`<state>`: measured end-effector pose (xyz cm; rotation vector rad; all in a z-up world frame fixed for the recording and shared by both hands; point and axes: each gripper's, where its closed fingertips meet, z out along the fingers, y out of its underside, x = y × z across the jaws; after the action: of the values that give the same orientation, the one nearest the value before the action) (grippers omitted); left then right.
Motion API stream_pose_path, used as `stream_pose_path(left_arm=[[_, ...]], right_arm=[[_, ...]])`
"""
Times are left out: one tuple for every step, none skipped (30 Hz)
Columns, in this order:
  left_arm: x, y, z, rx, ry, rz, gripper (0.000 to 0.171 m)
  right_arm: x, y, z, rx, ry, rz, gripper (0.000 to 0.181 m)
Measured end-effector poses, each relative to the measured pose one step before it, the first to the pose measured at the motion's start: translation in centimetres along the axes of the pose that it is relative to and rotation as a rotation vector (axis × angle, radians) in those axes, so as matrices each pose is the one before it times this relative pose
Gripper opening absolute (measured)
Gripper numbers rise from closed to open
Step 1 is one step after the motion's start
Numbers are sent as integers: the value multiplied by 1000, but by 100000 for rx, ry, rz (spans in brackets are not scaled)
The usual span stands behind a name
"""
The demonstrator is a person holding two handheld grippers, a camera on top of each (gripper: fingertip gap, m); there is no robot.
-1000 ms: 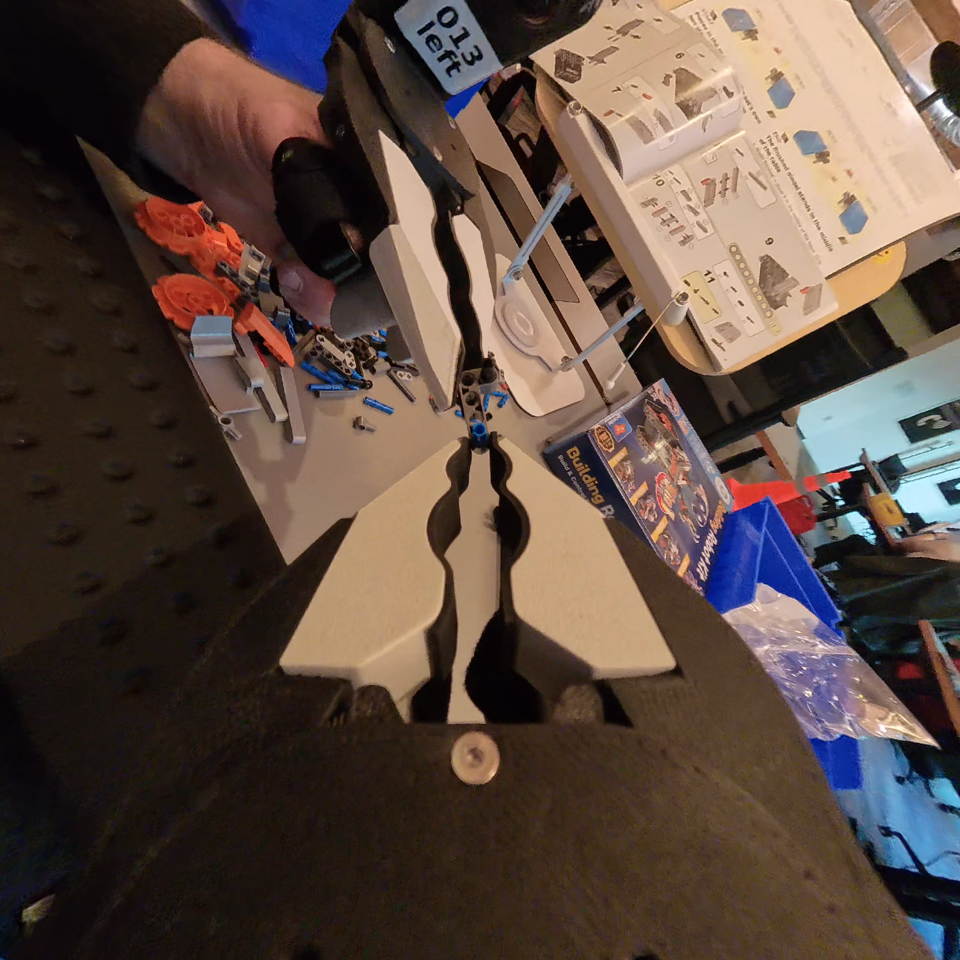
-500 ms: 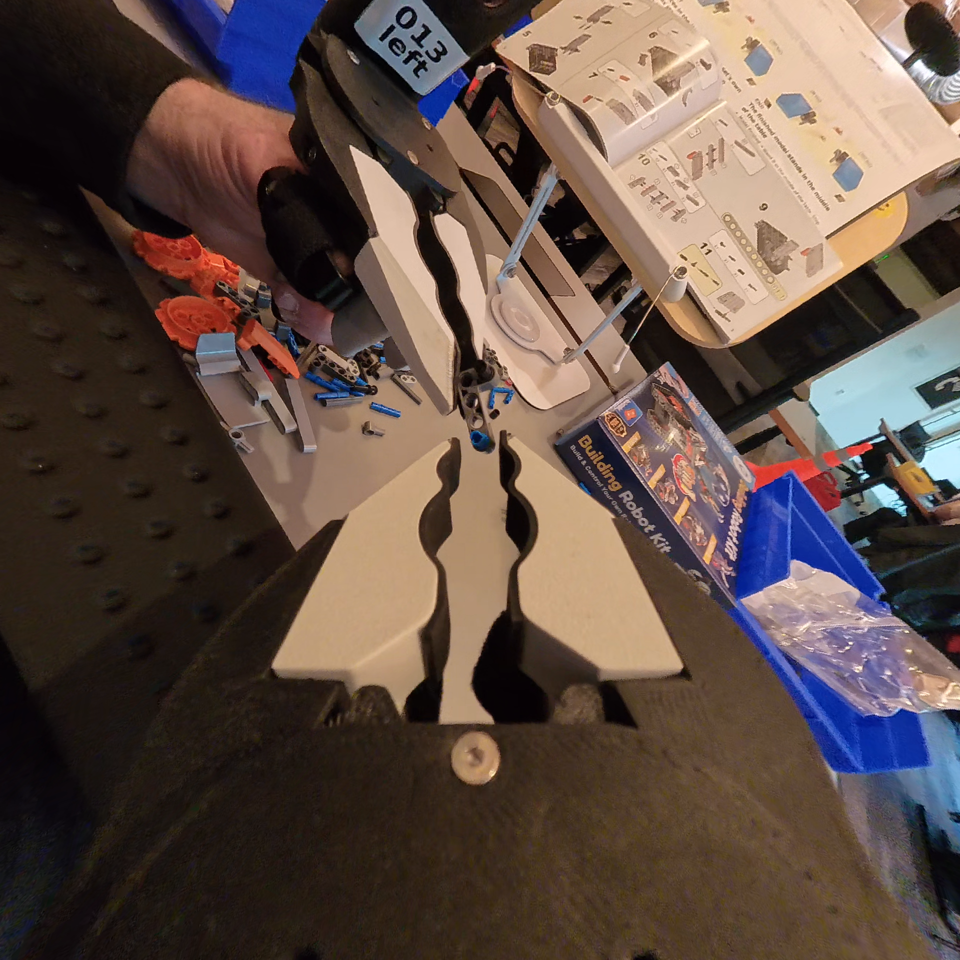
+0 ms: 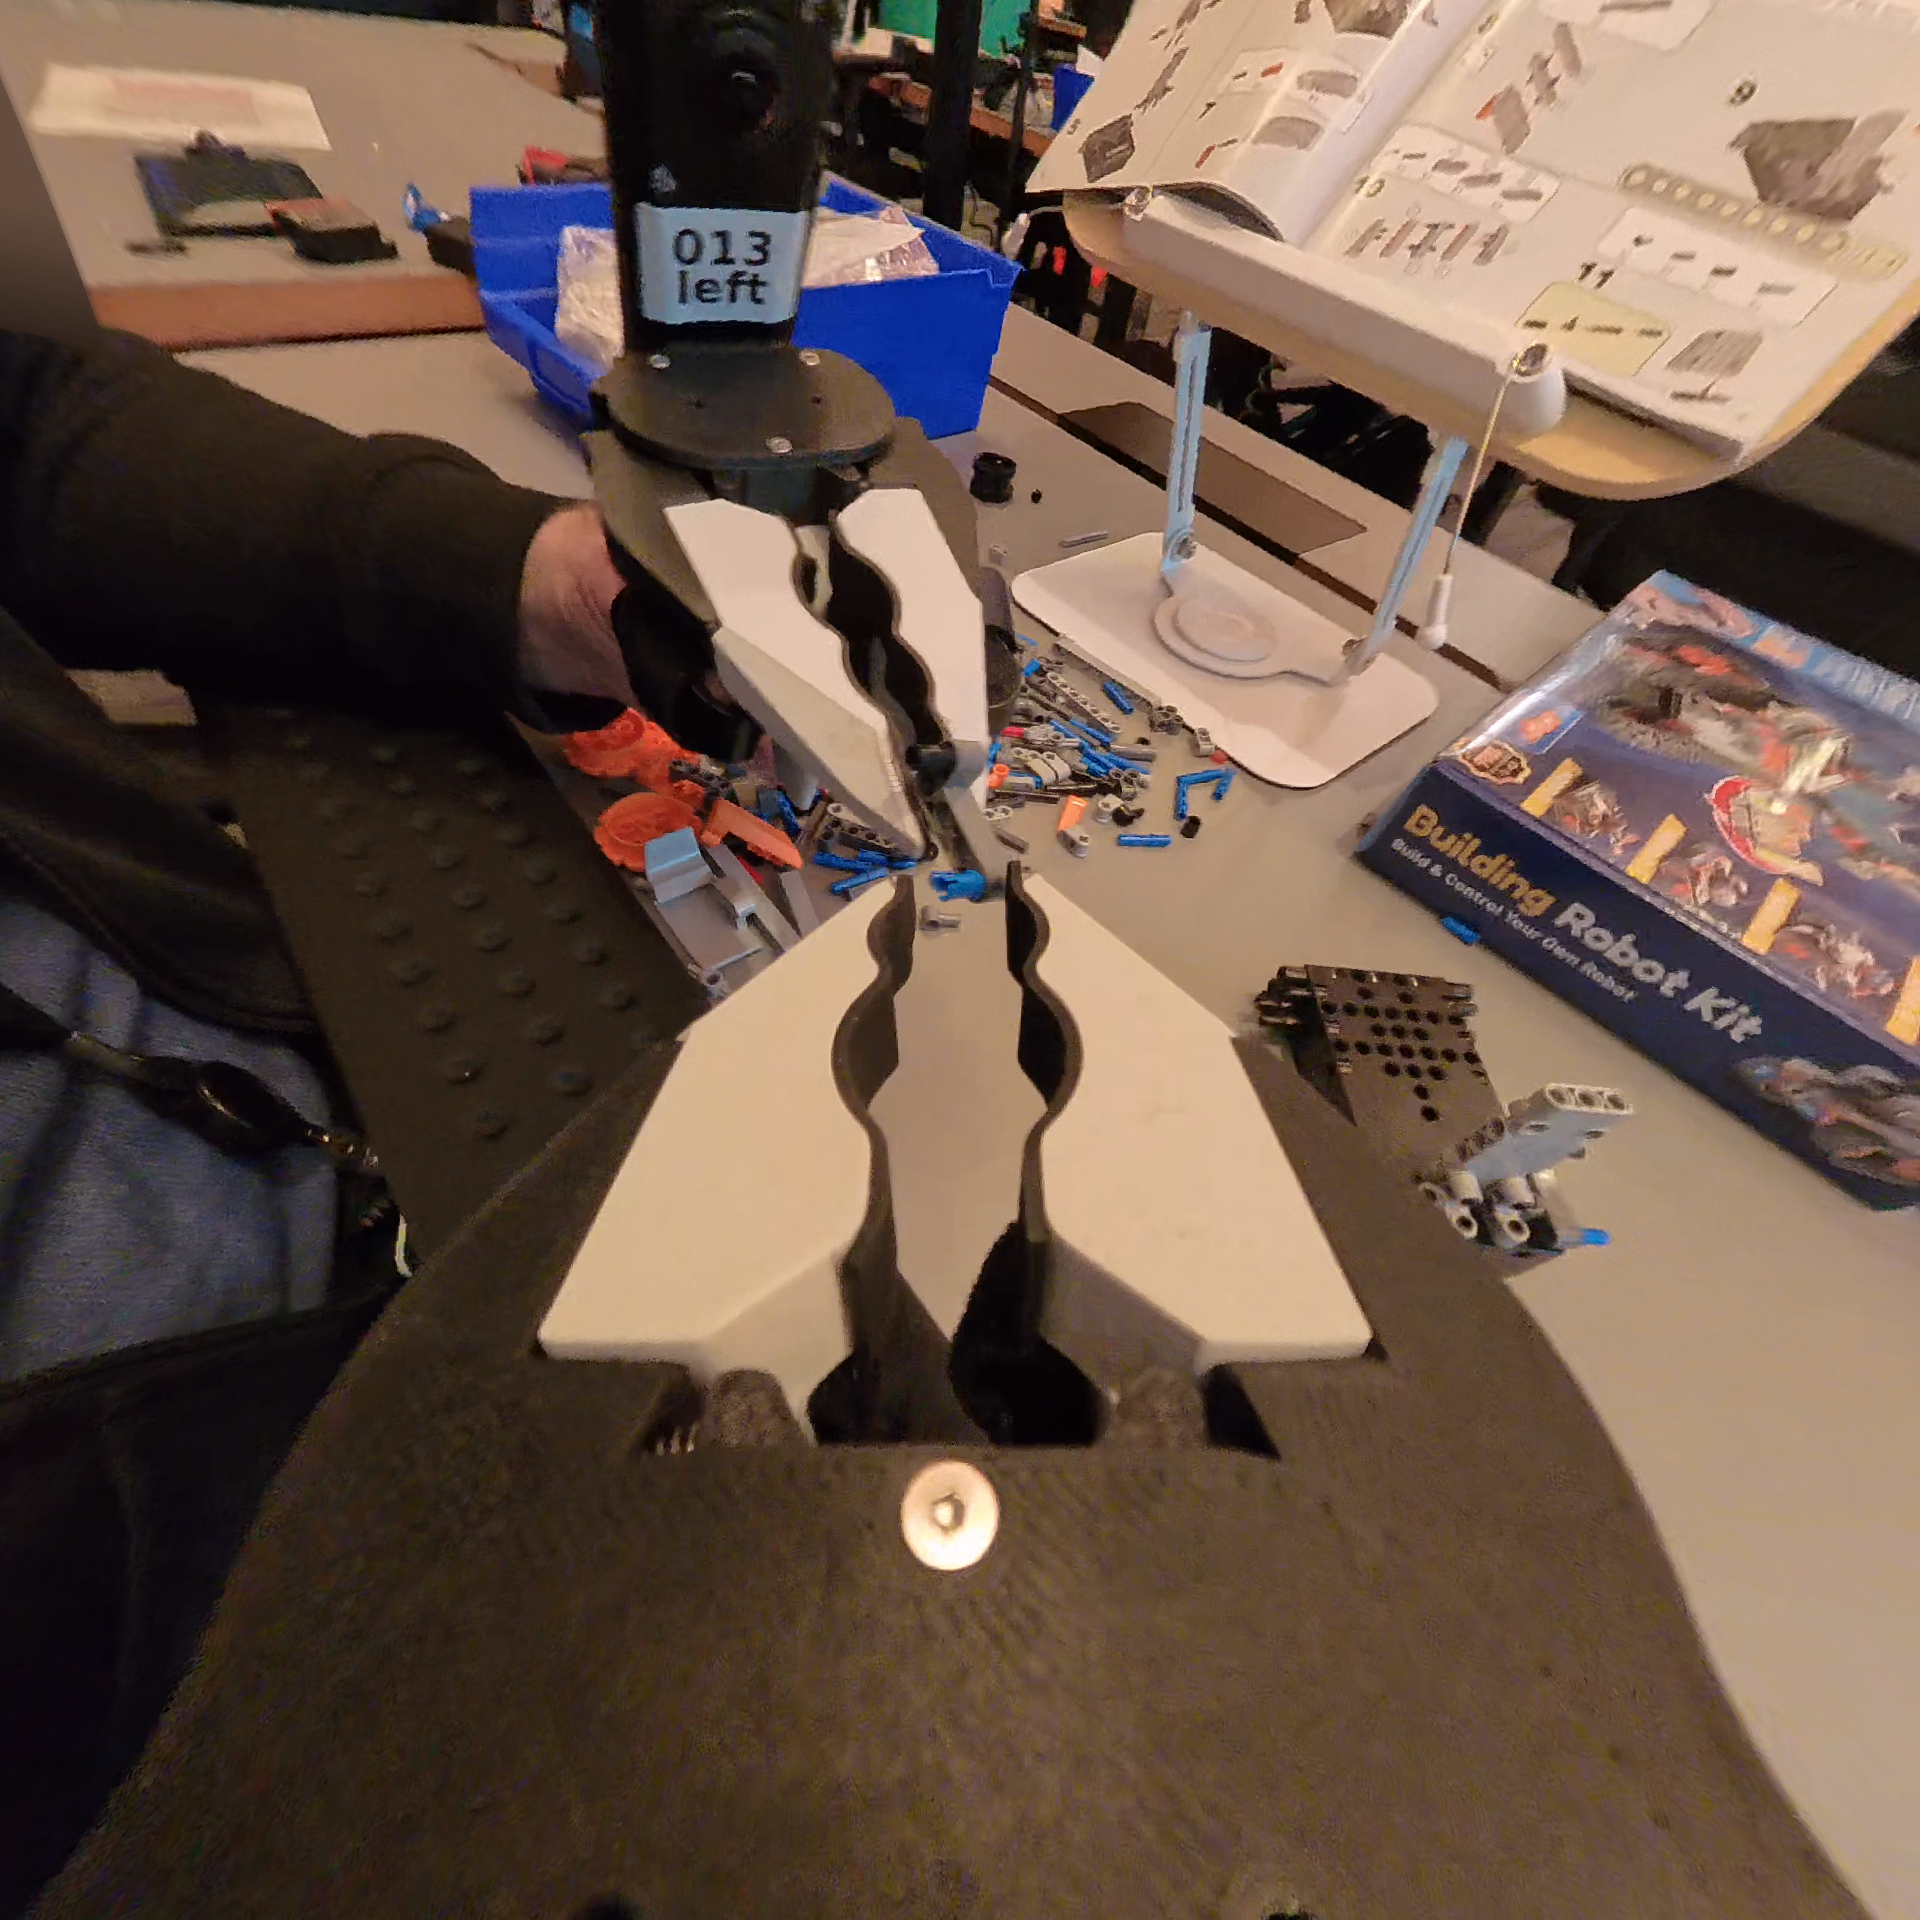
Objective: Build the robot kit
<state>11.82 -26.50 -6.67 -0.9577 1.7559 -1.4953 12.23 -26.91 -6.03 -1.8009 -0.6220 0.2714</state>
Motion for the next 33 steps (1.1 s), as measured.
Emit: stream_pose_path(left_arm=[[107,7,21,-603,-336,2667,5],[69,-21,19,-386,-719,2590,5],[89,63,42,-1085,-588,2872,5],[169,115,68,-1446,-221,3341,5],[162,52,93,-944,-140,2548,5],[150,110,117,-1154,-52,2334,5],[186,170,118,-1612,19,3199,5],[214,93,120,-1365,-22,3224,5],[232,-3,116,-824,242,2563,5],[295,-26,140,-694,708,2091,5],[83,38,103,-1030,-248,2012,5],[-12,115,98,-1286,-343,1346,5],[1,82,91,-829,73,573,5],[4,20,93,-468,457,-238,4],[-85,120,131,-1327,368,-1075,5],[-258,97,160,-1403,-464,-982,5],[-406,31,141,-1267,-1231,-89,5],[-540,55,153,-1851,-1753,345,5],[-553,120,181,-2373,-1149,18,4],[-468,240,284,-3054,-2,-408,7],[-539,297,346,-3328,-291,236,9],[-367,16,349,-1388,449,1102,12],[-258,-58,407,-1089,1035,672,15],[-366,81,477,-1804,279,1005,16],[-362,168,492,-2175,84,1504,16],[-182,-42,459,-895,623,1504,15],[-62,-155,393,-304,834,1503,14],[-186,129,381,-2005,47,1502,12],[-277,269,345,-2258,-779,1690,9],[-147,-27,206,273,-123,958,8],[-132,-22,111,603,447,-278,8],[-128,-9,101,866,371,-1099,8],[-245,-15,95,1263,-408,-1181,8]], right_arm=[[252,-16,-28,524,706,1648,17],[-74,-129,-48,1127,-830,466,18],[-175,-79,-16,432,-1549,816,19],[12,80,46,-808,-363,641,20],[-10,204,85,-1546,-291,-427,21],[-119,190,78,-1513,-1099,-338,21],[-133,254,84,-1762,-1599,351,20],[-263,356,108,-2313,-2717,863,17],[-317,266,97,-1438,-3076,1078,15],[-291,164,82,-503,-2902,1297,12],[-92,215,102,-588,-2012,2397,12],[17,218,57,-598,-1099,1895,11],[1,117,-7,149,-417,19,11],[32,93,-35,215,233,-530,10],[153,130,-58,-280,782,416,10],[283,49,-102,250,1604,285,9],[308,20,-123,495,1501,231,8],[425,78,-150,146,1934,290,7],[711,296,-136,-1247,3309,517,7],[825,422,-150,-2059,3824,-135,7],[512,222,-147,-712,1887,-749,7],[387,166,-98,-534,751,4,7],[682,238,-41,-1196,2851,-287,6],[658,411,28,-2475,2892,-772,6],[350,247,59,-1725,1365,-1099,7],[237,41,51,-702,1049,-1040,6],[213,94,69,-1446,1192,-1520,6],[336,206,57,-2293,2309,-2344,6],[380,143,0,-1765,2370,-2020,6],[228,109,-1,-1229,943,-887,6],[138,61,2,-658,228,-599,6],[223,15,-15,-179,843,-626,6],[303,-51,-5,385,1214,-93,7]])
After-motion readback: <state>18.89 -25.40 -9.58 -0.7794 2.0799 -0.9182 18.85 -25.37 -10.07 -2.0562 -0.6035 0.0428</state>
